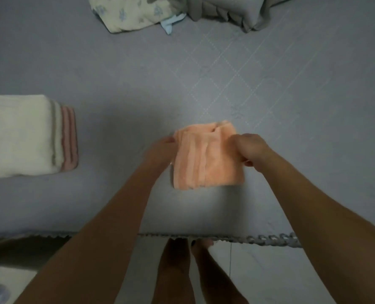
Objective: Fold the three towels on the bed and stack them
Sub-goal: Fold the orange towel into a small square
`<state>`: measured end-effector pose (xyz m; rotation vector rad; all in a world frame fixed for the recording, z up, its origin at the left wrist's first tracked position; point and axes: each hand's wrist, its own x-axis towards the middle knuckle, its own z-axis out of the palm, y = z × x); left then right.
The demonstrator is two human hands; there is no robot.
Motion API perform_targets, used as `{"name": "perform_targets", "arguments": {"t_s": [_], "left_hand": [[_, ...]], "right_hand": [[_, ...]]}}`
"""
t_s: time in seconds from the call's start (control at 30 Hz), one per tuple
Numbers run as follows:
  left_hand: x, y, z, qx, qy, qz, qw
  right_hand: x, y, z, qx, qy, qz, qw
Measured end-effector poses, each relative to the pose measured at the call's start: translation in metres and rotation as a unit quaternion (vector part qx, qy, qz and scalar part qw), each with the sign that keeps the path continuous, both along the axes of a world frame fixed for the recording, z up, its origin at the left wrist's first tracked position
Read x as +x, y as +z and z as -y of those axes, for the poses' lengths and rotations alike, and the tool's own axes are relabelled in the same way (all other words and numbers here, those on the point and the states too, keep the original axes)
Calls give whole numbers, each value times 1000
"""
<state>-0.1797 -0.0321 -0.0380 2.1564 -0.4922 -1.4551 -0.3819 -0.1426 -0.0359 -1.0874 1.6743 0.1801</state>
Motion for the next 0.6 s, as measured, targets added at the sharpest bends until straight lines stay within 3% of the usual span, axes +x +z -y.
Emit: {"name": "perform_targets", "arguments": {"t_s": [0.07,0.23,0.33,0.5,0.6], "left_hand": [[4,-15,8,-23,-47,23,998],[7,-35,1,-43,-74,25,996],[3,-46,-22,-26,-98,87,991],[-9,-57,-32,-23,-57,113,992],[-16,-50,-23,-71,21,90,993]], "right_hand": [[6,-17,-4,-71,96,-44,992],[-1,-34,-24,-66,61,-9,996],[-19,-43,-41,-63,47,-22,997],[-31,-56,-58,-53,5,-51,997],[-16,-56,-53,-136,-21,-51,989]]}}
